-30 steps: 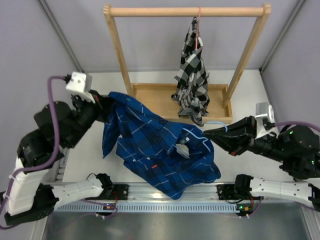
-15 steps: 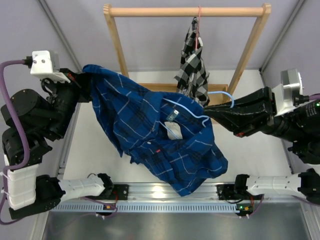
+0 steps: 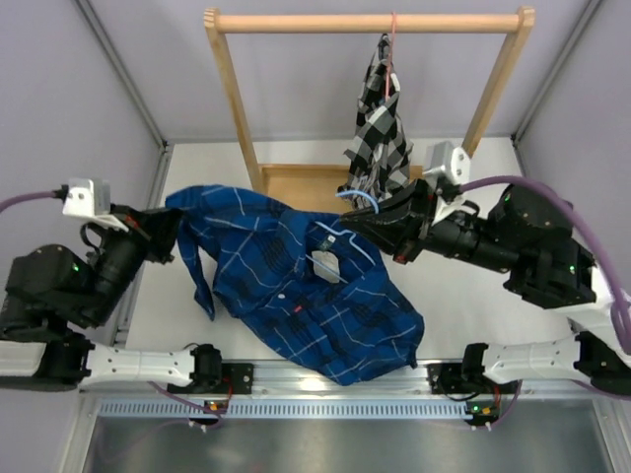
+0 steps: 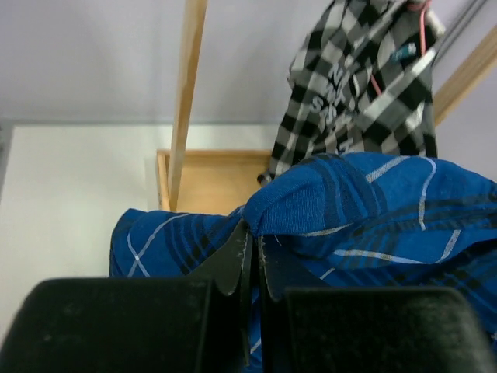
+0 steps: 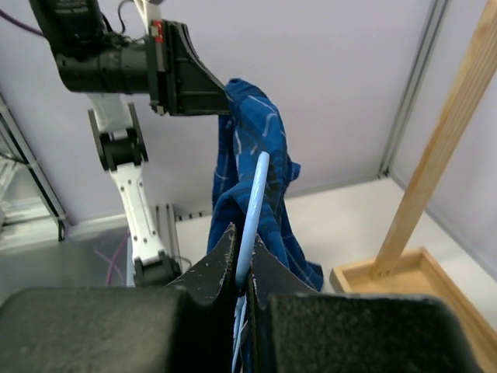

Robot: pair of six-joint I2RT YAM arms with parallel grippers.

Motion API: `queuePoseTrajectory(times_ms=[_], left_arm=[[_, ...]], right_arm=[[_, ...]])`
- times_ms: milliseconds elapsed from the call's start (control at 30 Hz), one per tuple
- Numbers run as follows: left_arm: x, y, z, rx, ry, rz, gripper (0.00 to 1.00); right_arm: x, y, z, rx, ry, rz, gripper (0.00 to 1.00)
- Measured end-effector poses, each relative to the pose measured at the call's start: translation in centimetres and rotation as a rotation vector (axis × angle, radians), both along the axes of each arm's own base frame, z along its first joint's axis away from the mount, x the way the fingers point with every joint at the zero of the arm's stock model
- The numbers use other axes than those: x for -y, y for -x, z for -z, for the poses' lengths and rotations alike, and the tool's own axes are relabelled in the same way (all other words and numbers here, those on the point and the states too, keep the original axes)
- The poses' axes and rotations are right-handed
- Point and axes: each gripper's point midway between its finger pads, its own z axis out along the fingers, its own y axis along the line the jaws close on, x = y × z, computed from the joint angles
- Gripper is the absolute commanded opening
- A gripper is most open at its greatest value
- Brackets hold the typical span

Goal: Place the shirt on the hanger

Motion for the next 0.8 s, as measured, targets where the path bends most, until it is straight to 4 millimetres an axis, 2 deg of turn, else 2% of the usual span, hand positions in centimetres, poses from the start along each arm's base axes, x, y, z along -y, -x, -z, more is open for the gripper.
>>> queuePoseTrajectory(times_ms=[33, 100, 133, 167, 233, 300, 367, 467, 567, 700, 767, 800], left_arm=[[0.0, 0.2, 1.5, -0.019, 0.008, 0.019, 0.07], [-0.3, 0.7, 3.7, -0.044, 0.026, 0.069, 0.3], [-0.5, 0.8, 4.4, -0.051, 0.033, 0.088, 0.44], [-0.7, 0.8, 4.8, -0.057, 0.05, 0.101, 0.73], [-0.7, 0.8, 5.2, -0.068, 0.068, 0.106, 0.93], [-0.3, 0.6, 5.4, -0.07, 0.062, 0.08, 0.98], [0.5, 0.4, 5.4, -0.062, 0.025, 0.043, 0.98], [2.7, 0.4, 5.7, -0.023, -0.078, 0.018, 0.98], [6.3, 0.9, 7.1, 0.026, -0.199, 0.064, 0.98], [12.8, 1.9, 7.5, 0.092, -0.337, 0.193, 0.98], [16.0, 1.2, 7.7, 0.096, -0.402, 0.228, 0.97], [17.4, 0.1, 7.7, 0.084, -0.422, 0.238, 0.97]], right_arm=[[-0.1, -0.1, 1.3, -0.007, 0.02, 0.006, 0.0], [-0.1, -0.4, 3.9, -0.022, 0.062, 0.018, 0.0], [-0.2, -0.5, 5.1, -0.029, 0.079, 0.023, 0.0], [-0.2, -0.6, 6.2, -0.037, 0.097, 0.029, 0.0], [-0.3, -1.0, 7.7, -0.049, 0.121, 0.047, 0.0], [-0.4, -1.4, 8.9, -0.059, 0.142, 0.069, 0.0], [-0.3, -1.9, 9.8, -0.068, 0.157, 0.098, 0.0], [0.2, -2.6, 10.3, -0.086, 0.158, 0.146, 0.0], [1.0, -3.1, 10.6, -0.097, 0.152, 0.187, 0.0], [2.0, -3.6, 11.2, -0.112, 0.146, 0.235, 0.0], [2.8, -4.2, 11.6, -0.119, 0.141, 0.285, 0.0], [3.1, -4.5, 12.0, -0.121, 0.144, 0.308, 0.0]])
